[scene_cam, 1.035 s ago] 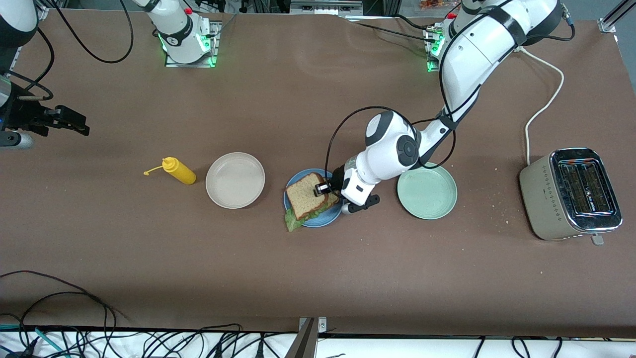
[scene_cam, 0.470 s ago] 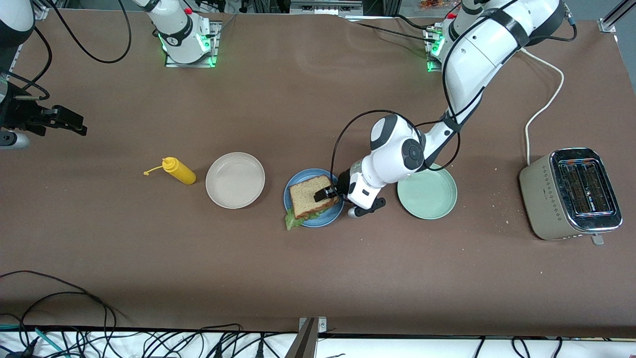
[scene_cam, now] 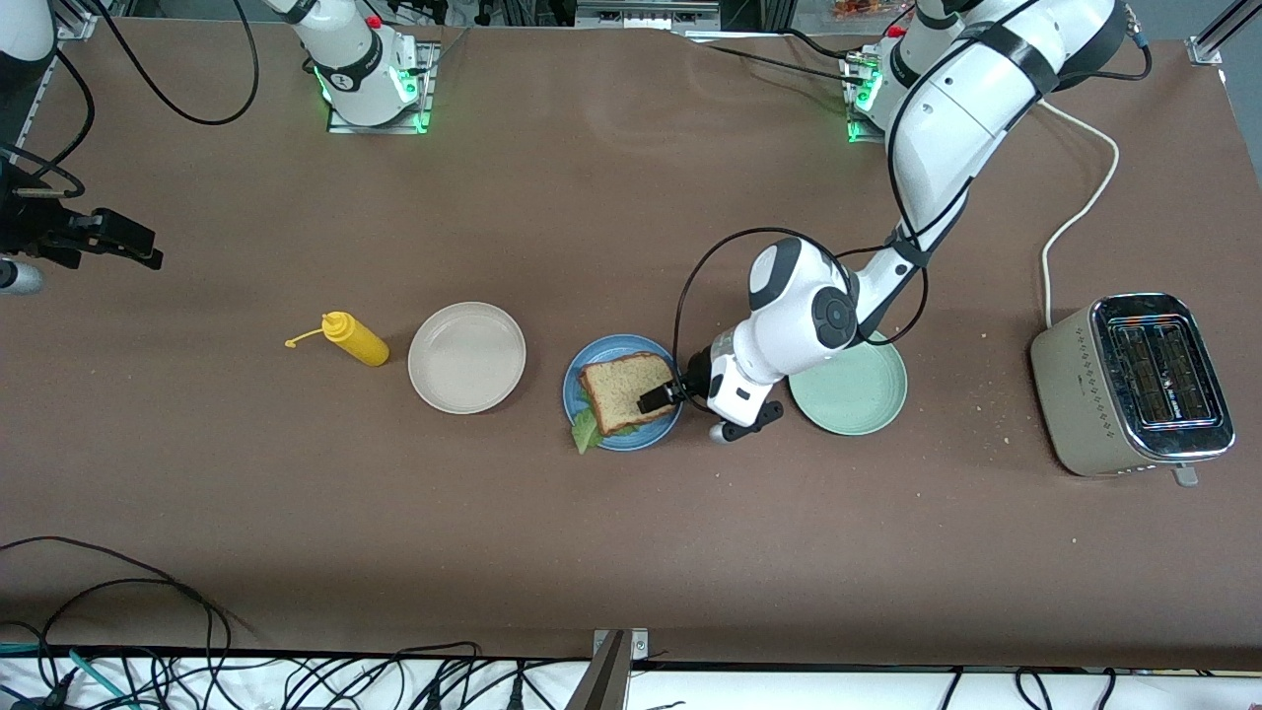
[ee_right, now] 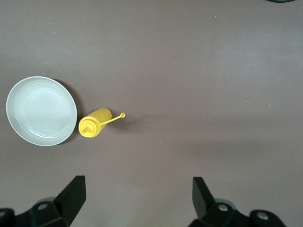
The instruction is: Make sandwich in blue plate with both arms
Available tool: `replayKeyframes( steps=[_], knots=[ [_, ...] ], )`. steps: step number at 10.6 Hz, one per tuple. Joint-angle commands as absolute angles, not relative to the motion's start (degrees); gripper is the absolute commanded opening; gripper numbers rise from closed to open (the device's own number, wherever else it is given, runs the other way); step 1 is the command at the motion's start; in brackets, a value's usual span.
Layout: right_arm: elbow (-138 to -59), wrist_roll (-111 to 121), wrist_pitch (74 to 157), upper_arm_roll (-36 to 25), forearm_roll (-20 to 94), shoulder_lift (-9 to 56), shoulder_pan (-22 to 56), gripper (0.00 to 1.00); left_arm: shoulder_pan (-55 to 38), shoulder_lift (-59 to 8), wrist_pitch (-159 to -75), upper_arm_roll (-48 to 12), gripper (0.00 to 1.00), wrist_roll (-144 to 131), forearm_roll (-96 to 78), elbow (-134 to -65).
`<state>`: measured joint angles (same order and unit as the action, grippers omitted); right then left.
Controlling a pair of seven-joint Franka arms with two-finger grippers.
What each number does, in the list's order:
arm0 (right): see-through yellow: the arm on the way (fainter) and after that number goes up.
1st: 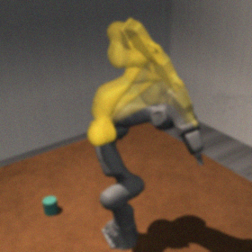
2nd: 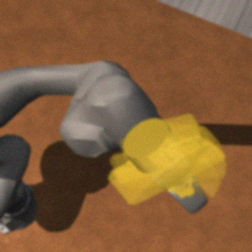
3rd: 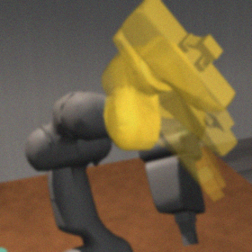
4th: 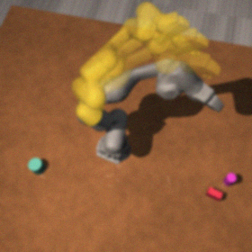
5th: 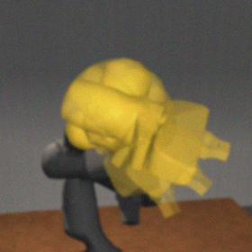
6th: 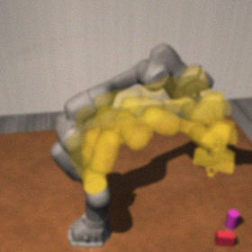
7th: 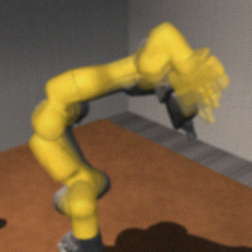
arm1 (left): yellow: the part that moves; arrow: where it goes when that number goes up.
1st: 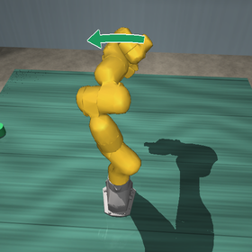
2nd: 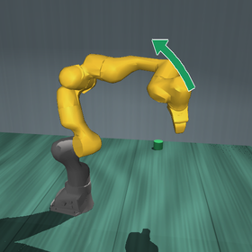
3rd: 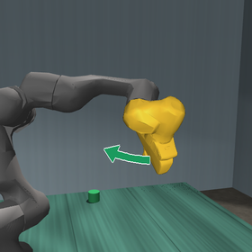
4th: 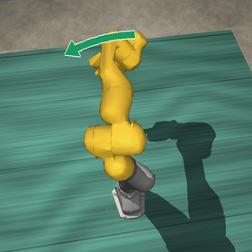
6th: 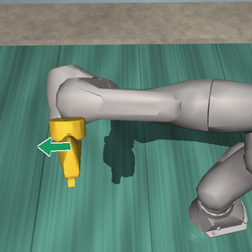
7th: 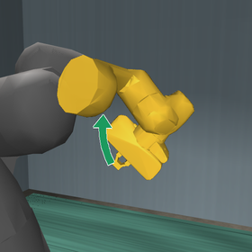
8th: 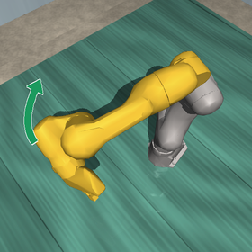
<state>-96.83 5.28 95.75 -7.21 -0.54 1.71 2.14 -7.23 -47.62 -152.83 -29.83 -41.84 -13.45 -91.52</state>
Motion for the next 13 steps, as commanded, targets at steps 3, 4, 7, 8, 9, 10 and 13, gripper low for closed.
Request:
replayKeyframes(
  steps=[3,4,7,8,9,10,13],
  knots=[
    [-95.54,5.45,95.01,-7.29,-0.7,2.02,1.93,1.0,-2.03,-40.89,-141.54,-29.62,1.0,-39.55,-10.47,-91.14],
    [-95.54,5.45,95.01,-7.38,-0.79,2.11,1.93,1.0,-0.72,-38.78,-138.11,-29.62,1.0,-39.55,-8.98,-91.06],
    [-95.54,5.62,95.01,-7.73,-0.7,2.02,1.93,1.0,3.41,-31.92,-126.43,-29.62,1.0,-39.46,-1.43,-90.01],
    [-95.54,5.71,94.84,-7.73,-0.7,2.02,1.93,1.0,5.34,-30.16,-120.73,-29.79,1.0,-38.16,0.59,-88.43],
    [-95.54,5.71,94.92,-7.73,-0.7,2.02,1.93,1.0,7.19,-28.58,-113.37,-29.79,1.0,-34.66,1.57,-86.07],
    [-95.45,5.71,94.92,-7.73,-0.7,2.02,1.93,1.0,8.86,-27.35,-106.85,-29.62,1.0,-30.37,1.58,-83.78],
    [-95.54,5.8,94.92,-7.73,-0.7,2.02,1.93,1.0,12.56,-22.08,-96.0,-29.53,1.0,-24.01,9.01,-81.47]
  ],
)
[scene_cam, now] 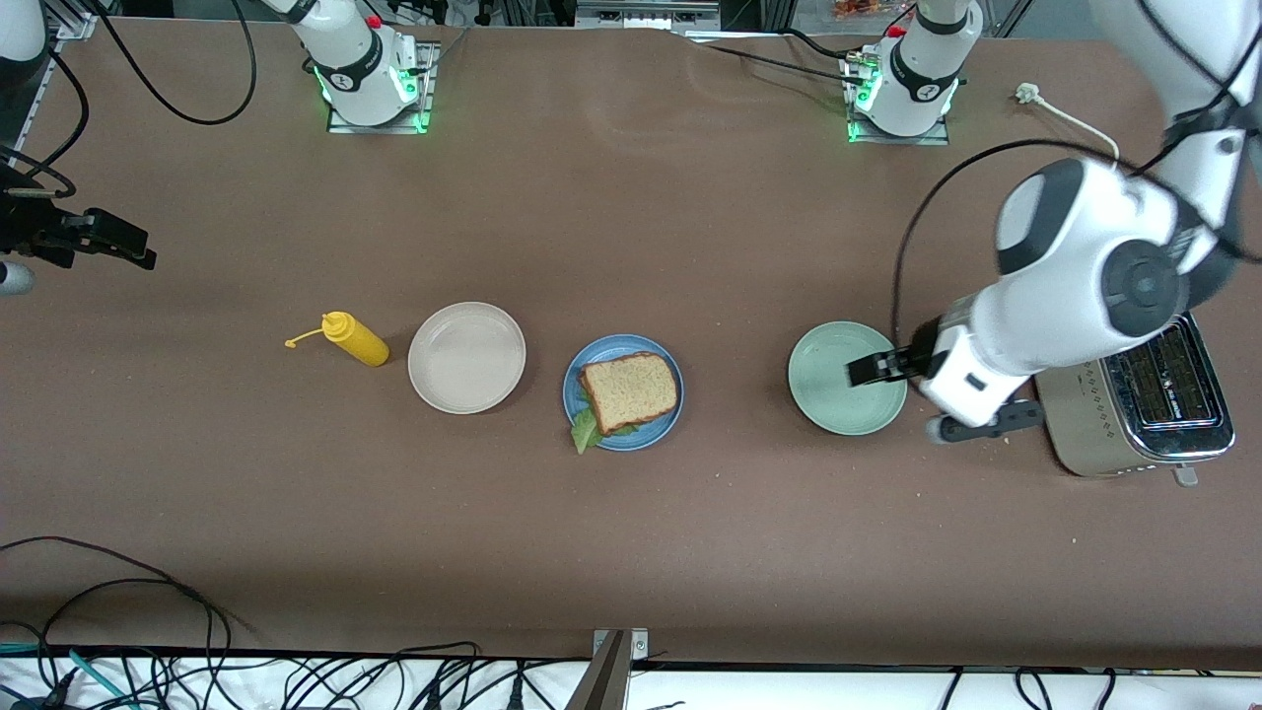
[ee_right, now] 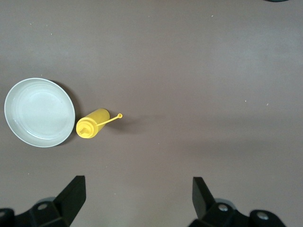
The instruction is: Make sandwich in blue plate with both arms
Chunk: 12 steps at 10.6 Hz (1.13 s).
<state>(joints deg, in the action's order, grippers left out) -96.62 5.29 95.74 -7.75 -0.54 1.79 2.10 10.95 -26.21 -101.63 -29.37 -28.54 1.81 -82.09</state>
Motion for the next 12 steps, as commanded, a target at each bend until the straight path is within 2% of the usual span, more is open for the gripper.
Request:
replayKeyframes(
  steps=[1,4,10,11,12],
  knots=[
    [-95.45,5.71,94.92,-7.73,-0.7,2.02,1.93,1.0,12.83,-20.49,-94.5,-29.36,1.0,-22.6,12.1,-81.47],
    [-95.19,5.71,94.83,-7.73,-0.7,2.02,1.93,1.0,16.78,-18.55,-91.6,-29.62,1.0,-22.15,11.87,-81.12],
    [-95.1,5.71,95.1,-7.73,-0.7,2.02,1.93,1.0,17.84,-15.91,-88.42,-29.09,0.99,-22.06,10.99,-81.38],
    [-95.1,5.71,95.1,-7.73,-0.7,2.02,1.93,1.0,16.71,-15.65,-88.42,-27.44,0.99,-22.23,10.9,-81.3],
    [-95.1,5.71,95.1,-7.73,-0.7,2.02,1.93,1.0,12.26,-14.95,-88.5,-22.03,0.99,-21.8,9.42,-81.3]
  ],
)
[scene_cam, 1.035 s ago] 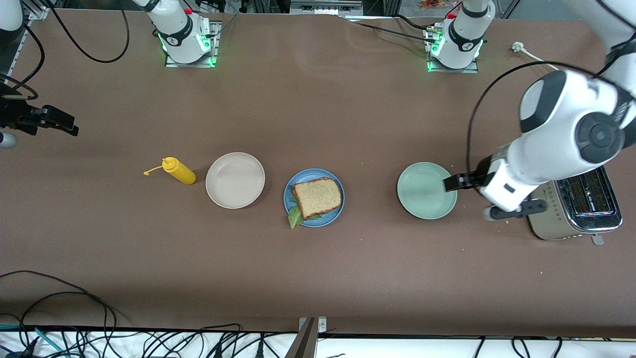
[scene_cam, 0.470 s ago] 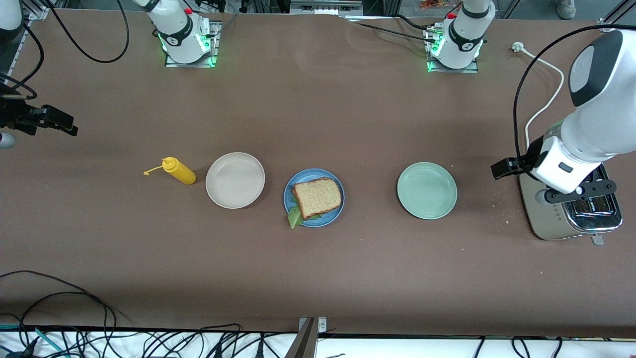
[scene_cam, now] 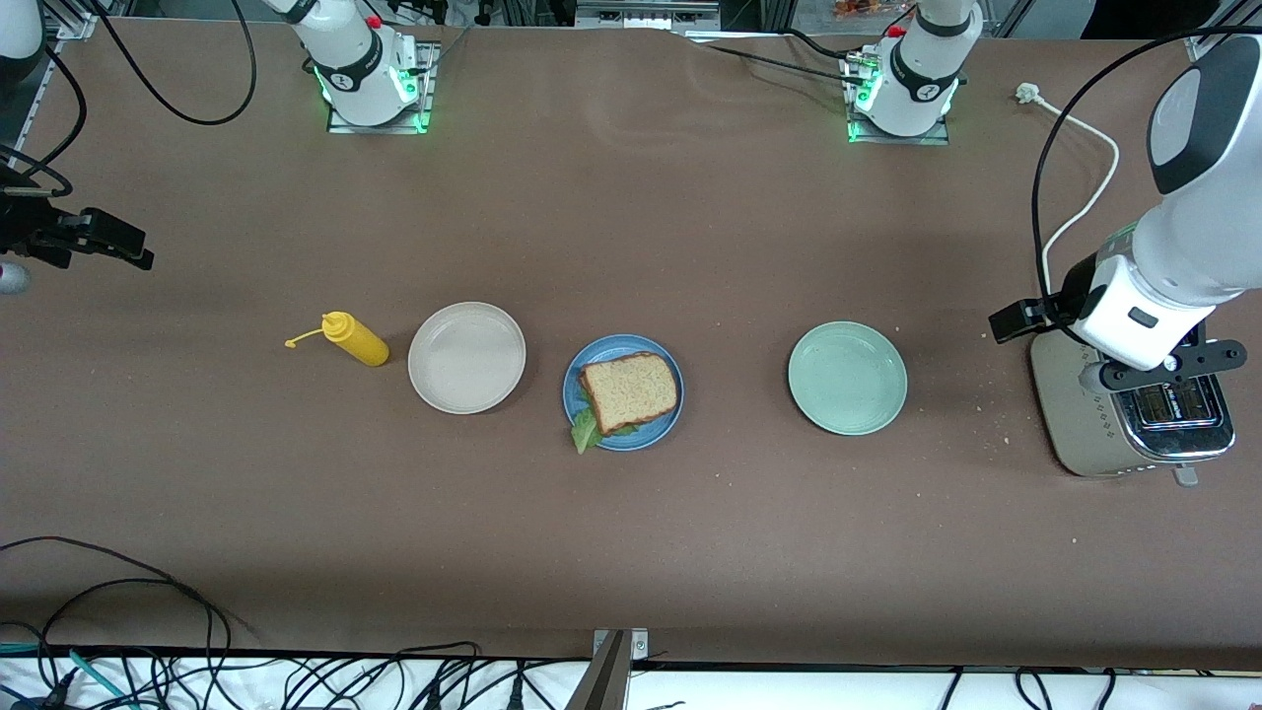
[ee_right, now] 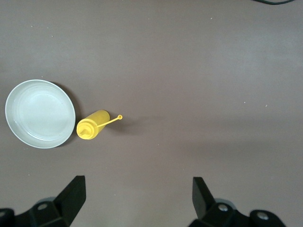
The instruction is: Make sandwich in blue plate with both arms
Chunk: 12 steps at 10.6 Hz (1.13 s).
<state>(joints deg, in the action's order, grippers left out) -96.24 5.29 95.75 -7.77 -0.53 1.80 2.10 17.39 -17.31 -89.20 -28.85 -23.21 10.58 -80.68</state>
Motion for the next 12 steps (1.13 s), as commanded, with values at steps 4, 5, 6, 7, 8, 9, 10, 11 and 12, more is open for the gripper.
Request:
replayKeyframes(
  steps=[4,5,6,7,8,9,10,11,12],
  knots=[
    [-95.1,5.71,95.19,-7.73,-0.7,2.02,1.93,1.0,0.88,-12.04,-88.51,-6.15,0.99,-18.11,1.67,-82.53],
    [-95.1,5.71,95.19,-7.73,-0.7,2.11,1.93,1.0,1.05,-12.04,-88.51,-6.15,0.99,-18.11,1.67,-82.53],
    [-95.1,5.71,95.1,-7.73,-0.7,2.11,1.93,1.0,0.88,-12.13,-88.51,-6.15,1.0,-18.19,1.67,-82.44],
    [-95.1,5.71,95.1,-7.73,-0.7,2.11,1.93,1.0,0.88,-12.13,-88.51,-6.15,1.0,-18.11,1.67,-82.44],
    [-95.1,5.71,95.1,-7.73,-0.7,2.02,1.93,1.0,0.97,-12.13,-88.51,-6.15,1.0,-18.11,1.67,-82.35],
    [-95.1,5.8,95.1,-7.73,-0.7,2.02,1.93,1.0,0.97,-12.22,-88.51,-6.15,1.0,-17.93,1.76,-82.35],
    [-95.1,5.8,95.01,-7.73,-0.7,2.02,1.93,1.0,1.05,-12.22,-88.51,-6.15,1.0,-17.84,1.67,-82.35],
    [-95.1,5.8,94.84,-7.73,-0.7,1.93,1.93,1.0,0.97,-12.22,-88.51,-6.15,1.0,-17.93,1.58,-82.35],
    [-95.01,5.8,94.92,-7.73,-0.7,1.85,1.93,1.0,0.53,-12.3,-88.51,-6.15,1.0,-17.84,1.76,-82.35]
  ],
)
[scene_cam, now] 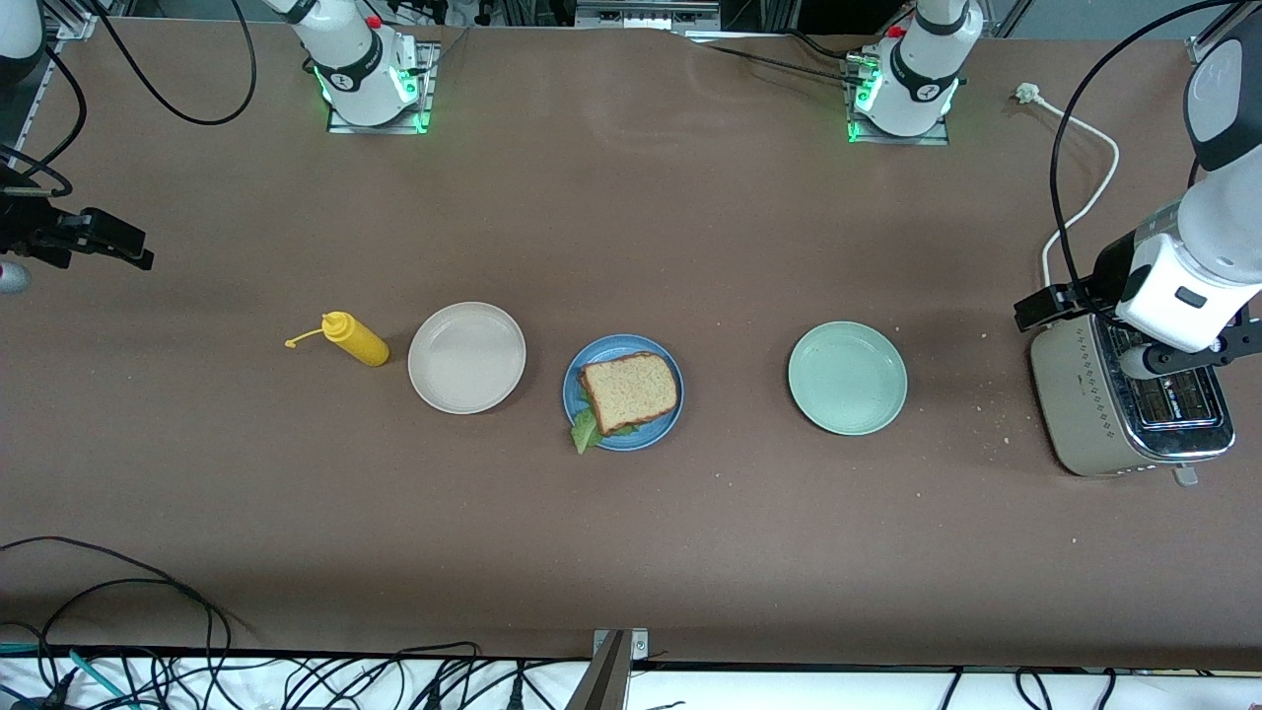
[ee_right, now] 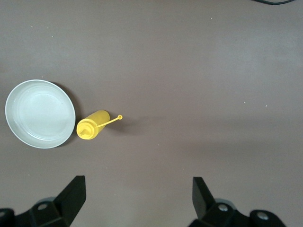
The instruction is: Make sandwich in blue plate with both arms
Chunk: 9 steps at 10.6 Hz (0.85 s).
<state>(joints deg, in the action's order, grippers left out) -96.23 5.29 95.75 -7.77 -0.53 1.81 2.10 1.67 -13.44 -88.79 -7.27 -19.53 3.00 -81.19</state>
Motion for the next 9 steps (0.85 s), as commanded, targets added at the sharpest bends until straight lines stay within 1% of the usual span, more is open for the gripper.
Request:
replayKeyframes(
  steps=[1,5,6,7,9],
  knots=[
    [-94.23,5.8,94.92,-7.73,-0.7,2.02,1.93,1.0,0.53,-12.3,-88.51,-6.15,1.0,-17.84,1.76,-82.44],
    [-93.69,5.19,95.18,-7.3,-0.62,1.85,2.11,1.0,0.96,-12.39,-89.03,-5.98,1.0,-13.98,1.76,-82.44],
    [-91.17,5.53,96.58,-7.38,-0.62,2.37,2.11,1.0,1.31,-12.57,-89.12,-6.06,1.0,-13.89,1.58,-82.35],
    [-89.05,5.89,95.63,-7.56,0.17,3.33,2.2,1.0,1.32,-13.0,-89.12,-6.06,1.0,-12.67,1.84,-82.09],
    [-89.21,5.97,95.19,-7.38,0.09,3.51,2.29,1.0,1.41,-13.1,-89.03,-6.06,1.0,-11.16,1.93,-81.57]
  ],
)
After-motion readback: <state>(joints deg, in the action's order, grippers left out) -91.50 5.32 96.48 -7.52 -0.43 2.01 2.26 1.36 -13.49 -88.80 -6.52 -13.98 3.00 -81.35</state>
